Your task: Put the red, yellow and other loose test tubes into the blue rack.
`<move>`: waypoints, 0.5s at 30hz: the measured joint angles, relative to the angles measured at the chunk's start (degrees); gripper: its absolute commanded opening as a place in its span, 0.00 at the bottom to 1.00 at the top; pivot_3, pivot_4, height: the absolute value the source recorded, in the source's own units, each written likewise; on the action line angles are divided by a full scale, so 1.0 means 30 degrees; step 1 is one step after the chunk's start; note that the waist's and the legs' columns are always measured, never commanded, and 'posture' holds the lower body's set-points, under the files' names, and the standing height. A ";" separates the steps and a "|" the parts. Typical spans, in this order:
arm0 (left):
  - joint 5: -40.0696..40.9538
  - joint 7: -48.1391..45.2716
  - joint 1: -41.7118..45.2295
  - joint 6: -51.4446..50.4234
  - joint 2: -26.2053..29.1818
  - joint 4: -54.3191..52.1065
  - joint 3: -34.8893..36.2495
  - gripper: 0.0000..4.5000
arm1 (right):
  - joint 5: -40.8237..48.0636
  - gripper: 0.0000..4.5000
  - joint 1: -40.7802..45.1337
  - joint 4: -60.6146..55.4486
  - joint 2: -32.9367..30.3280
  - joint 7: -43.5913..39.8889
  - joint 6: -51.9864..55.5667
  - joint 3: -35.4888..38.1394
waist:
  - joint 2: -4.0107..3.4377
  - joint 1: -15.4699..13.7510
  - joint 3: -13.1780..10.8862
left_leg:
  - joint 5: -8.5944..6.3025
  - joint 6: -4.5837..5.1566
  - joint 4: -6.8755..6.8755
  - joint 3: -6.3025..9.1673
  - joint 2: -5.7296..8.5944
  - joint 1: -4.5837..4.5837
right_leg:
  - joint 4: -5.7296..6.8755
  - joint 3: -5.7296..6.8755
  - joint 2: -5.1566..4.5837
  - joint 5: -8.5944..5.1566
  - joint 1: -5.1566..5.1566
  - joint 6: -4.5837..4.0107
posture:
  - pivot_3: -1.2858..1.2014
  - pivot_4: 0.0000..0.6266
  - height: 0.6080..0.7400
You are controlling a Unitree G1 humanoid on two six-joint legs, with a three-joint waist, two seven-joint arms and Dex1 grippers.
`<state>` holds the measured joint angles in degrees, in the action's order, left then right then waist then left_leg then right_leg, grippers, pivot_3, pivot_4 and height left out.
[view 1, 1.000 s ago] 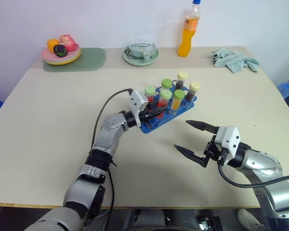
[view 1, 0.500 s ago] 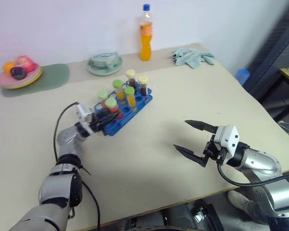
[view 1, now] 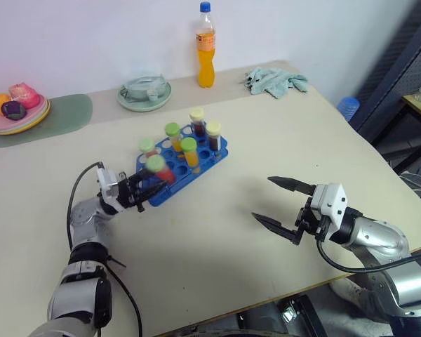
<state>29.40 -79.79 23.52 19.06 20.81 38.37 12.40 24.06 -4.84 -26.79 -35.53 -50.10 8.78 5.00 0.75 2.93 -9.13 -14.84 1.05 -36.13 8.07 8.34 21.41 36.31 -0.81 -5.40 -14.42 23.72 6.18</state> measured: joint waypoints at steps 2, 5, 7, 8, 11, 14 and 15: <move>0.0000 0.3179 0.0413 -0.3580 -0.0019 -0.5155 -0.0975 0.68 | 0.0021 1.00 0.0274 0.0052 -0.0117 -0.0145 0.0194 -0.0074 | 0.0166 -0.0759 -0.0118 | 0.0051 -0.0082 -0.0139 0.0054 -0.0028 0.0265 | 0.0011 0.0011 0.0076 0.0146 0.0216 -0.0018 | 0.52 0.24 1.00; 0.0188 0.6093 0.1642 -0.6379 0.0669 -1.0680 -0.1238 0.68 | 0.0195 1.00 0.0726 0.0040 -0.0122 -0.0296 0.0217 -0.0079 | 0.0055 -0.1245 -0.0073 | 0.0033 -0.0067 -0.0294 0.0007 -0.0053 0.0318 | -0.0062 -0.0023 0.0122 0.0297 0.0181 0.0001 | 0.52 0.24 1.00; 0.0336 0.7068 0.1275 -0.7415 0.0986 -1.2111 -0.1229 0.68 | 0.0268 1.00 0.0602 0.0040 -0.0120 -0.0346 0.0236 -0.0078 | -0.0090 -0.1252 -0.0035 | 0.0011 -0.0034 -0.0300 -0.0054 -0.0043 0.0258 | -0.0083 -0.0070 0.0116 0.0301 0.0112 0.0013 | 0.52 0.24 1.00; 0.0335 0.7343 0.1024 -0.7710 0.0964 -1.2197 -0.1265 0.68 | 0.0278 1.00 0.0576 0.0040 -0.0120 -0.0358 0.0252 -0.0079 | -0.0104 -0.1246 -0.0049 | 0.0012 -0.0034 -0.0301 -0.0061 -0.0045 0.0257 | -0.0080 -0.0075 0.0118 0.0298 0.0115 0.0016 | 0.52 0.24 1.00; 0.0331 0.8104 0.0506 -0.8588 0.0957 -1.2192 -0.1323 0.68 | 0.0315 1.00 0.0548 0.0040 -0.0152 -0.0425 0.0266 -0.0073 | -0.0064 -0.1240 -0.0089 | 0.0038 -0.0073 -0.0303 -0.0048 -0.0095 0.0264 | -0.0055 -0.0069 0.0160 0.0305 0.0148 0.0005 | 0.52 0.24 1.00; 0.0347 0.8690 0.0509 -0.8881 0.1426 -1.2347 -0.1121 0.68 | 0.0391 1.00 0.0535 0.0040 -0.0232 -0.0532 0.0290 -0.0040 | -0.0068 -0.1230 -0.0088 | 0.0041 -0.0078 -0.0297 -0.0047 -0.0103 0.0268 | -0.0053 -0.0071 0.0167 0.0309 0.0165 -0.0004 | 0.52 0.24 1.00; 0.0351 0.8941 0.0503 -0.9040 0.1631 -1.2453 -0.0914 0.68 | 0.0488 1.00 0.0495 0.0040 -0.0319 -0.0571 0.0303 0.0010 | -0.0068 -0.1220 -0.0089 | 0.0041 -0.0078 -0.0298 -0.0051 -0.0103 0.0282 | -0.0056 -0.0073 0.0167 0.0310 0.0178 -0.0004 | 0.52 0.24 1.00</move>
<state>30.46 -52.97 25.03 -8.06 25.71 1.02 9.65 25.52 -3.35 -26.67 -36.48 -51.81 9.69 5.03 0.55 -0.73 -9.40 -14.72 0.81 -37.02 7.92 8.03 22.25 36.15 -1.03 -4.90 -13.49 24.25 6.17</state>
